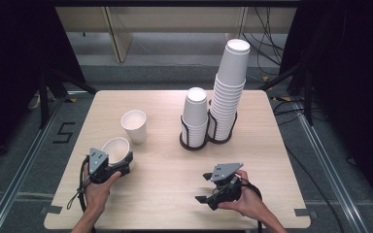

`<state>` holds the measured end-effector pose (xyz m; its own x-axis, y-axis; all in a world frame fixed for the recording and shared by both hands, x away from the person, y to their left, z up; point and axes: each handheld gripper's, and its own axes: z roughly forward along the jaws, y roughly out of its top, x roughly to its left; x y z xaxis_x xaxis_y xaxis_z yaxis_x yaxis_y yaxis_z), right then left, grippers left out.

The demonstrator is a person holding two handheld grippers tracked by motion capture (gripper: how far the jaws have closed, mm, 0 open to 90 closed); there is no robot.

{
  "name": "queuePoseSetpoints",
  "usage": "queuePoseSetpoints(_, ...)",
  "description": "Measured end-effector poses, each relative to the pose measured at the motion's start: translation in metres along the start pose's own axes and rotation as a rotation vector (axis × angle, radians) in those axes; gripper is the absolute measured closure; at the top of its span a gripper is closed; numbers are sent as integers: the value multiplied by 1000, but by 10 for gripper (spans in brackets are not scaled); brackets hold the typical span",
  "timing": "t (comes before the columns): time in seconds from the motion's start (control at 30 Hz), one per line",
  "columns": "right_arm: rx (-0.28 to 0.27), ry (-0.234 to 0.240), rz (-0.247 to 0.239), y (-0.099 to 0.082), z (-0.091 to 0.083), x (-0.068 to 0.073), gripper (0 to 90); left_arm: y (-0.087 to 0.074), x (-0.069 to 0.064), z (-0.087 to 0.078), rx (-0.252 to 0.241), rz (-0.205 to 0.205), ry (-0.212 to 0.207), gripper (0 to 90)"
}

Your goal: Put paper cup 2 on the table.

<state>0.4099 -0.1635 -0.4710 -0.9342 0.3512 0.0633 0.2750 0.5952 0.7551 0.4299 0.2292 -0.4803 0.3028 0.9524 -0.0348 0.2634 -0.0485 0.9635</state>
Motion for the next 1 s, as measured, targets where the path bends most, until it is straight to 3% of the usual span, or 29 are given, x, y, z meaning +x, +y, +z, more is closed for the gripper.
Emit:
queuePoseSetpoints(0.47, 1, -20, 9, 0, 0, -1, 203, 2, 20, 19, 17, -7, 61, 117)
queuePoseSetpoints(0.63, 2, -26, 3, 0, 1, -1, 203, 8, 25, 23, 5, -15, 56, 118)
queuePoseSetpoints(1.0, 1, -26, 9, -1, 2, -1, 203, 10, 41, 31, 15, -29, 89, 117)
